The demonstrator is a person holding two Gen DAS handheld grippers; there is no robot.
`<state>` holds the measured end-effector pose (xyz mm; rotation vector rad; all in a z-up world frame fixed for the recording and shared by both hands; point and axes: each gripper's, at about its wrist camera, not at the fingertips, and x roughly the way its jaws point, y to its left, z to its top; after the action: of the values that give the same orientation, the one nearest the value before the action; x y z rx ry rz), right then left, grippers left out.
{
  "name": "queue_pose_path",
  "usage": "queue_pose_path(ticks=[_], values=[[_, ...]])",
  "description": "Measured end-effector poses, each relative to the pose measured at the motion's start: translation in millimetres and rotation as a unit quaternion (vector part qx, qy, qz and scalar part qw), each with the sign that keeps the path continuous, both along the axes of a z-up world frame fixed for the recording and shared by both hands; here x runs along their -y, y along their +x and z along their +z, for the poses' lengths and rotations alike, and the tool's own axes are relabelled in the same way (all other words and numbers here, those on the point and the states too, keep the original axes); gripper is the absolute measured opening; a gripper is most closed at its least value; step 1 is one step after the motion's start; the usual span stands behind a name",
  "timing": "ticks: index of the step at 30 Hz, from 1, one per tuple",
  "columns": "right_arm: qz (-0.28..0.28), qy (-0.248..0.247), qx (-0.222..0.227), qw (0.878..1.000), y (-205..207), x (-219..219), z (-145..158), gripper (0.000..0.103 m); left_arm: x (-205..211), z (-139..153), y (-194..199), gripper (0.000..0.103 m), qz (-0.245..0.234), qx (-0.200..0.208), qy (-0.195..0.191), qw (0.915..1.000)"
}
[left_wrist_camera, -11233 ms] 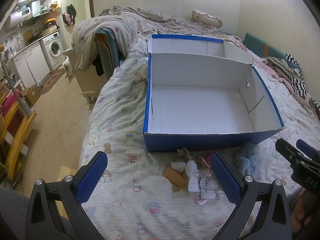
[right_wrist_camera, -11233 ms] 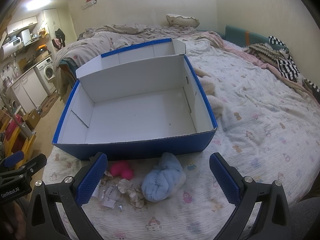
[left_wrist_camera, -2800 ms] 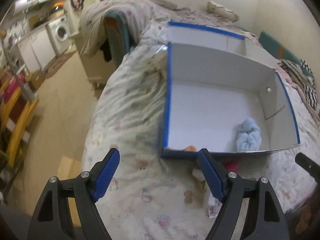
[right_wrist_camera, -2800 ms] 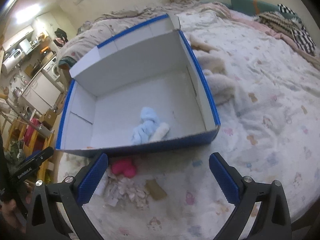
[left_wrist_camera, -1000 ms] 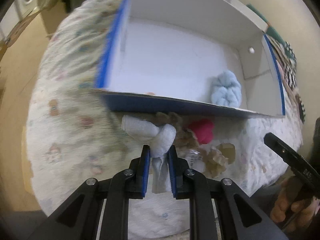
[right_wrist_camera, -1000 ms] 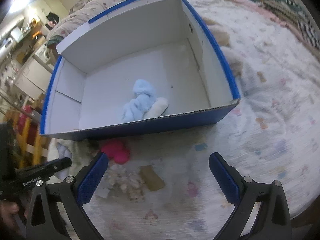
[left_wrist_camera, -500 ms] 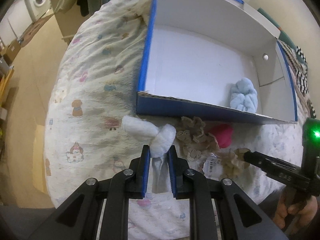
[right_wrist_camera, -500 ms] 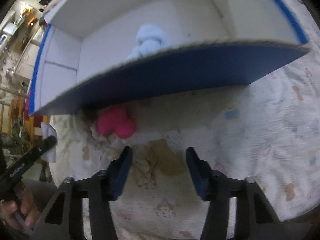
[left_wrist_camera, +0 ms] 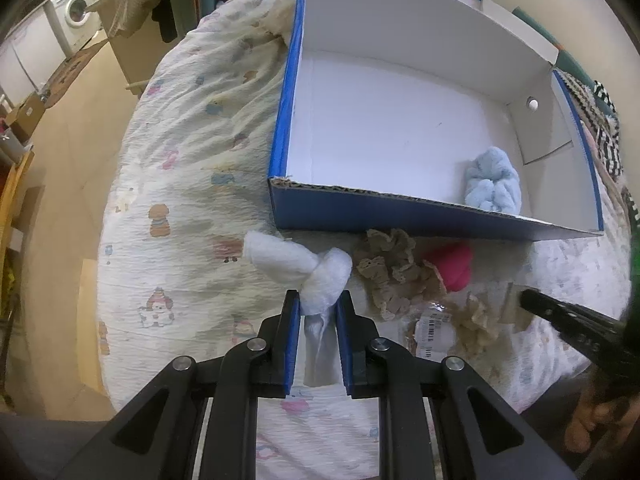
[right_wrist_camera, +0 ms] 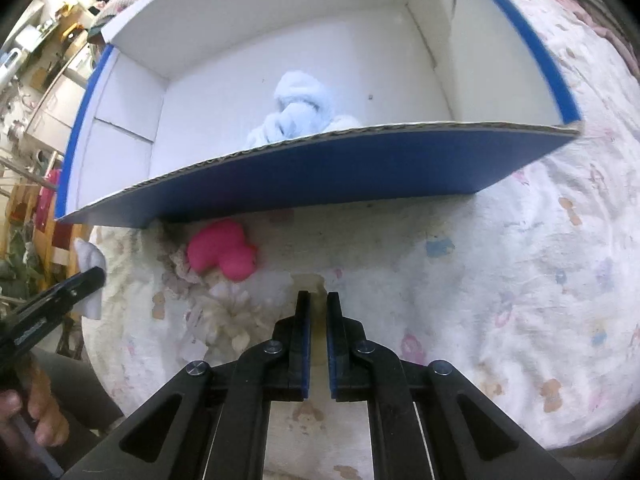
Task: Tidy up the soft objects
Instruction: 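Grasp the tan flat piece from the pile with the right tool, then carry the white cloth and tan piece over the box with both tools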
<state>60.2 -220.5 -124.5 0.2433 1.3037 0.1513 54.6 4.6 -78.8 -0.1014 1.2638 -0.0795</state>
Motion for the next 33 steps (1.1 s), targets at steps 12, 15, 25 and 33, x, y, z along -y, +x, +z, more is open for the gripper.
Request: queue_pose_path(ticks=[12,15,25,33], values=[[0.028,0.076,0.078,0.994,-21,22,51,0.008,8,24,-14,0.016,-0.018,0.042,0.019,0.9988],[0.044,0.097,0.119,0.987,-26,16,72,0.008,10,44,-23,0.016,-0.026,0.085,0.006,0.996],[0.025,0.106,0.222,0.969,-27,22,120,0.008,35,87,-7,0.016,-0.051,0.159,0.012,0.9859],[0.028,0.107,0.248,0.963,5,21,140,0.008,47,96,31,0.016,-0.072,0.157,0.018,0.9847]])
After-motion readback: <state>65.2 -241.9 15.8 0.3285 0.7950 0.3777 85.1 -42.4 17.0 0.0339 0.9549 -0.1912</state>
